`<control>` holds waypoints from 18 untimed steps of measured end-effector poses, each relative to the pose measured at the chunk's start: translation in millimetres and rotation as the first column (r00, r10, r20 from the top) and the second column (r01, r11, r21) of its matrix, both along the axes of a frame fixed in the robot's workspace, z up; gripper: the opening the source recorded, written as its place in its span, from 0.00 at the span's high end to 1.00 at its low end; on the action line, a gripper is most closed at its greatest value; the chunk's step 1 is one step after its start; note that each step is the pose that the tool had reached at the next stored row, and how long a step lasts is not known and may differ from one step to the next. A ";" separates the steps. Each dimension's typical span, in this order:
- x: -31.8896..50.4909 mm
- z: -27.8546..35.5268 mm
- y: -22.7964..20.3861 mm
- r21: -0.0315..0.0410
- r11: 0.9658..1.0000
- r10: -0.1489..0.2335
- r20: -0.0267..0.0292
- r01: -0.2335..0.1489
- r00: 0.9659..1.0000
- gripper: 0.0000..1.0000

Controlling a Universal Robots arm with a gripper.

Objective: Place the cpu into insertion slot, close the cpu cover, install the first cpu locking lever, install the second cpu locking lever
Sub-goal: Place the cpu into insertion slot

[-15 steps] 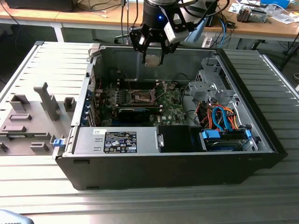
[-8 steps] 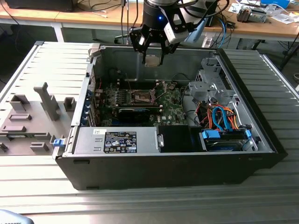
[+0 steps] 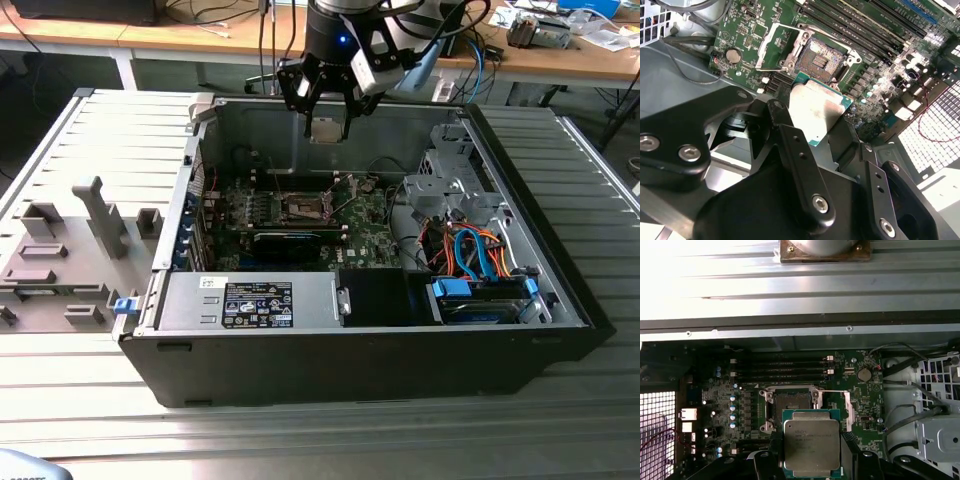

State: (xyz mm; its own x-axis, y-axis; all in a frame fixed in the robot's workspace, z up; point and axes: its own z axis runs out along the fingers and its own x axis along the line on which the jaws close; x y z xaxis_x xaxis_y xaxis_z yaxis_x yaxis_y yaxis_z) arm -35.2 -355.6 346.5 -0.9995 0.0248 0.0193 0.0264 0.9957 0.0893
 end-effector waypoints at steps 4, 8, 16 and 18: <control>0.0 -0.6 0.0 0.000 1.000 0.000 0.000 0.000 1.000 0.46; 0.0 -1.5 0.0 0.000 1.000 0.000 0.000 0.000 1.000 0.46; 0.0 -2.5 0.0 0.000 1.000 0.000 0.000 0.000 1.000 0.46; 0.0 -2.8 0.0 0.000 1.000 0.000 0.000 0.000 1.000 0.46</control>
